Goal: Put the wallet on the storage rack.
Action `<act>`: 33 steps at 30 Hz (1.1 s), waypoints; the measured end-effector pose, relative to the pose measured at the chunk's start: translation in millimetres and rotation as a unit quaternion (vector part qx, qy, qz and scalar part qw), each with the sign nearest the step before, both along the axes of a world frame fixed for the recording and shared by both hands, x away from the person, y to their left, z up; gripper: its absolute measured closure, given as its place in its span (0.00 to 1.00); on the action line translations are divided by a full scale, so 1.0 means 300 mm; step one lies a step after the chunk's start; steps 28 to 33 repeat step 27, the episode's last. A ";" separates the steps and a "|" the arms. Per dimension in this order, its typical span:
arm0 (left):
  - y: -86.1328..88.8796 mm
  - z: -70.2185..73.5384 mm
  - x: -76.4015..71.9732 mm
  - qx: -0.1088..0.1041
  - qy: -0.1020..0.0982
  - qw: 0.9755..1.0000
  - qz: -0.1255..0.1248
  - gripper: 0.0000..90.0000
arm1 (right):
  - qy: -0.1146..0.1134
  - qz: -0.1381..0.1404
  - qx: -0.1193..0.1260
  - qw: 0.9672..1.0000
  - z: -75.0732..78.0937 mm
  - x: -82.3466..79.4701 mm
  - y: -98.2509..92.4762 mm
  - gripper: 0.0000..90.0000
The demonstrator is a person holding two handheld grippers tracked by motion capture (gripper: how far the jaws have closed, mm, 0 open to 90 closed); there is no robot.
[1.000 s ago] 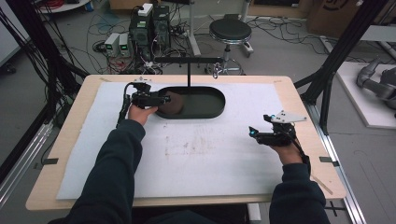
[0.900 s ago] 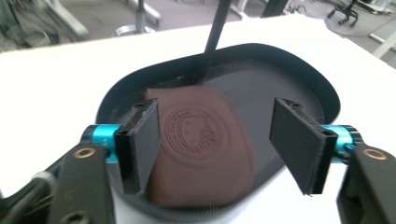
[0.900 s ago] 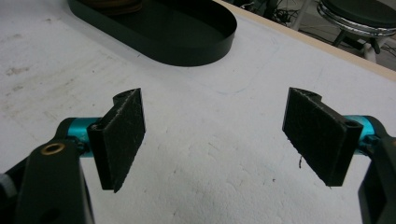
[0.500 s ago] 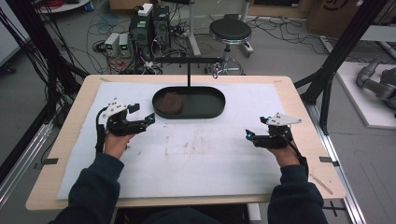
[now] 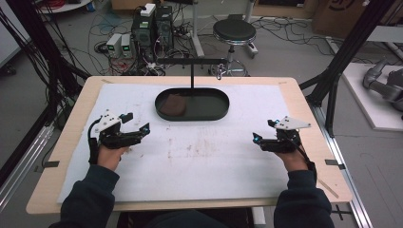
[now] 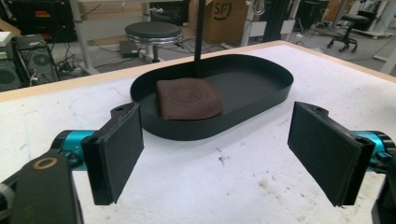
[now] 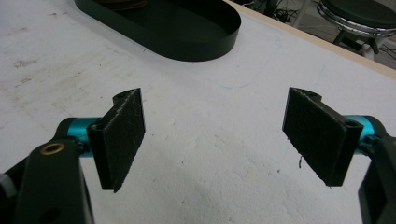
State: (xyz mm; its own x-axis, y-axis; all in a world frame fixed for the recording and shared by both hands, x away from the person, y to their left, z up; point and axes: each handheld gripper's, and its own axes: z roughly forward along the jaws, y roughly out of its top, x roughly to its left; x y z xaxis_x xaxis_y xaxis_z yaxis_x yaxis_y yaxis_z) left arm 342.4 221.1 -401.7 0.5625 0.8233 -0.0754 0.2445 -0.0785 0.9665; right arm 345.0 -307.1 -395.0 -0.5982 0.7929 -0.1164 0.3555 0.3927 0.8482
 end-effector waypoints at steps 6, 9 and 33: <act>0.006 0.002 -0.015 -0.003 -0.005 1.000 -0.001 0.20 | 0.005 -0.003 0.014 1.000 -0.007 -0.003 -0.007 0.24; 0.007 0.002 -0.018 -0.002 -0.007 1.000 -0.003 0.20 | 0.005 -0.007 0.016 1.000 -0.008 -0.008 -0.009 0.24; 0.011 -0.014 -0.011 -0.009 -0.001 1.000 -0.005 0.20 | 0.003 -0.007 0.005 1.000 -0.015 -0.003 -0.008 0.24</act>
